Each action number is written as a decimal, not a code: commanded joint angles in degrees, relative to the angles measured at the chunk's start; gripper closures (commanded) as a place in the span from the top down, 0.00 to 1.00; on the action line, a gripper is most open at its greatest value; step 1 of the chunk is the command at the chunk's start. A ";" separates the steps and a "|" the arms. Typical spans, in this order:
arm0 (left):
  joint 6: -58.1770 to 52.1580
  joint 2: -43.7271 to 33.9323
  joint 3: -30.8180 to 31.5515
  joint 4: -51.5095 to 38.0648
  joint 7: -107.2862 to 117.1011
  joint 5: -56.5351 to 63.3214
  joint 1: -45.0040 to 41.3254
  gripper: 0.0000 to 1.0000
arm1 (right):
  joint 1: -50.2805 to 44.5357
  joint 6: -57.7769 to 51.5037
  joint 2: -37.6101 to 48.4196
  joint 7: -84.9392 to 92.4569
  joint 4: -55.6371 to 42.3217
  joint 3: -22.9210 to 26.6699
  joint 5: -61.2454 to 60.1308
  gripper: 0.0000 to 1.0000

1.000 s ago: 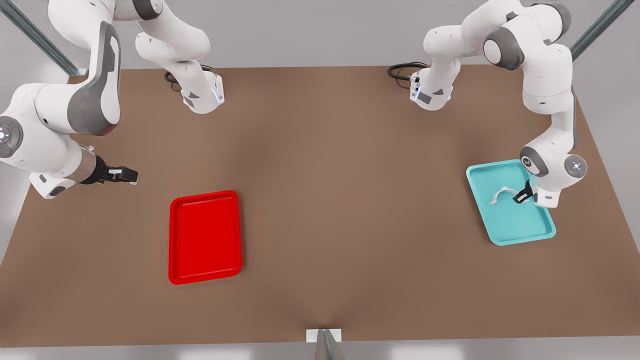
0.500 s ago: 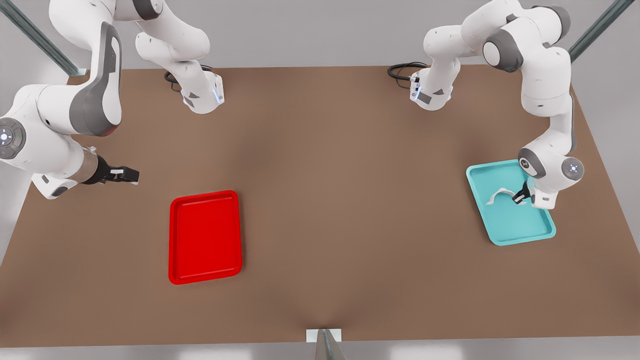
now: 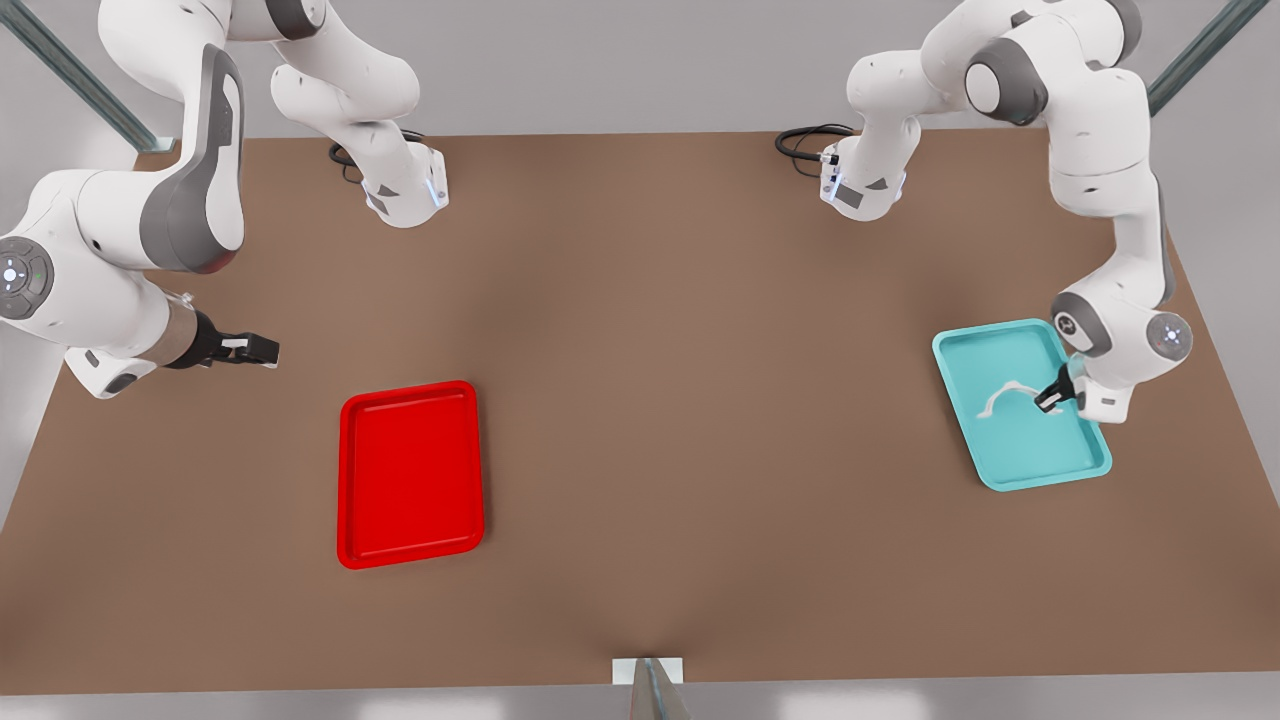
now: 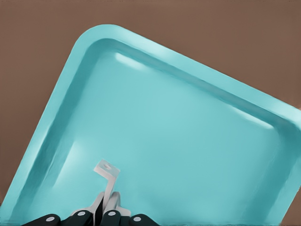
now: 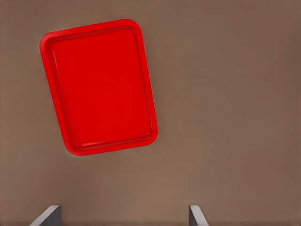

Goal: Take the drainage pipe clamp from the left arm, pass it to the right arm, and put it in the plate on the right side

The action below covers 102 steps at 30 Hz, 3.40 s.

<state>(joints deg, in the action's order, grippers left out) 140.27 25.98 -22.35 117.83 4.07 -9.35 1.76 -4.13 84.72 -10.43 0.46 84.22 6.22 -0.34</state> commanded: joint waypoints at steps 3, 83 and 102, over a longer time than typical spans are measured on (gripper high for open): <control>-11.86 -4.53 0.03 -2.87 -0.91 -0.14 -4.39 0.21 | 0.00 0.10 0.06 0.15 -0.02 0.02 -0.02 1.00; -31.64 22.28 17.87 -60.08 68.52 -0.85 -40.69 0.21 | -30.41 57.93 -30.79 73.98 -0.99 -9.65 -22.16 1.00; -36.82 21.57 17.25 -61.31 70.28 -5.68 -39.99 1.00 | -28.66 56.61 -30.88 72.84 -0.64 -8.07 -21.29 0.21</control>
<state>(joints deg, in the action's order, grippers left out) 107.98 47.71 -4.94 57.01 71.90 -13.07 -38.21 -32.86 141.60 -41.40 73.12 83.63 -1.99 -21.72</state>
